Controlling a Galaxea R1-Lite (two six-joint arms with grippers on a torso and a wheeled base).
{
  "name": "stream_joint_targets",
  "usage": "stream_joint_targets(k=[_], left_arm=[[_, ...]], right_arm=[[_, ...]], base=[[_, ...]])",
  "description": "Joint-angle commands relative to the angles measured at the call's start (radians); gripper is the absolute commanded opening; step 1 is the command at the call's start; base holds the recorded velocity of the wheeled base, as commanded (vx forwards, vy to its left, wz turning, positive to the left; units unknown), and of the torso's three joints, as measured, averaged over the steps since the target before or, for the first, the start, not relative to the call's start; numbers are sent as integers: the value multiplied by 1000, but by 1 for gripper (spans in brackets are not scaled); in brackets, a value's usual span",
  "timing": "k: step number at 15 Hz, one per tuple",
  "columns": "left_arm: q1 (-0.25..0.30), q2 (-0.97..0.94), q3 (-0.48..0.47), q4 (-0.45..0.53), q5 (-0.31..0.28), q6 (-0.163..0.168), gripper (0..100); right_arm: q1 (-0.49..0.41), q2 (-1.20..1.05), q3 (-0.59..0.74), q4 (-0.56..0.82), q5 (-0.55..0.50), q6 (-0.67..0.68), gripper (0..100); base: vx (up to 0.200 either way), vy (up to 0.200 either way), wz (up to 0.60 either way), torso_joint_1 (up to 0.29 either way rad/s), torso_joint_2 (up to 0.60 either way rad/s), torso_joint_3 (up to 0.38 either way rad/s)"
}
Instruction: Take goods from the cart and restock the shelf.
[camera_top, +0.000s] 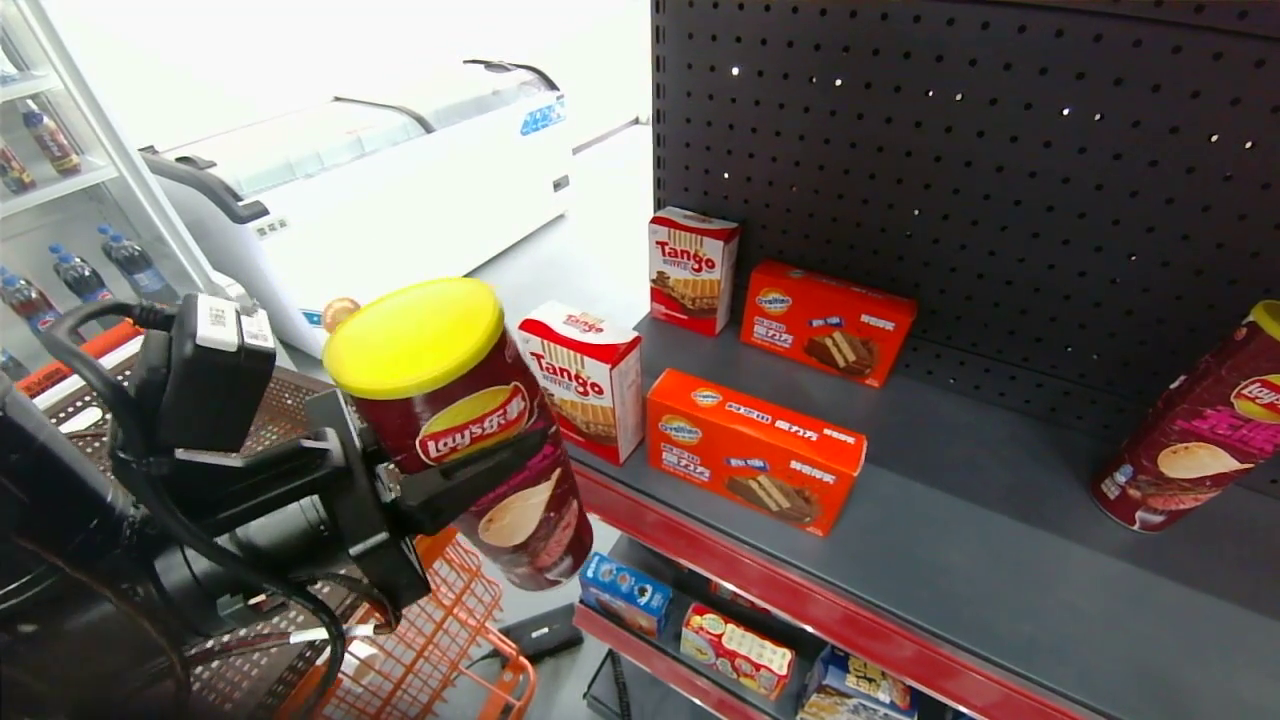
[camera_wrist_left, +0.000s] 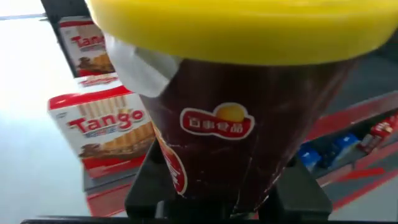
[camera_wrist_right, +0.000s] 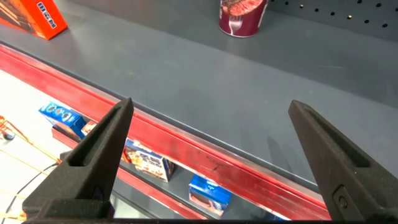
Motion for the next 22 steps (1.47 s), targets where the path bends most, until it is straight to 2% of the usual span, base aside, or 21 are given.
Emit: stream_joint_targets(k=[1,4,7,11,15,22], left_arm=[[-77,-19,6,-2,-13,-1,0],[-126,-45,56,-2,-13,-2,0],[-127,-70,90,9,-13,-1,0],[-129,-48,59,10,-20,-1,0],[-183,2,1,10,-37,-1,0],[-204,37,-34,10,-36,-1,0]], right_arm=[[0,-1,0,0,0,0,100],[0,1,0,0,0,0,100],[0,-1,0,0,2,-2,100],[0,-1,0,0,5,-2,100],[0,1,0,0,5,-2,100],[0,1,0,0,5,0,100]], base=[[0,0,0,0,0,0],[0,0,0,0,0,0],[0,0,0,0,0,0],[0,0,0,0,0,0],[0,0,-600,-3,1,4],[0,0,-600,4,2,4]])
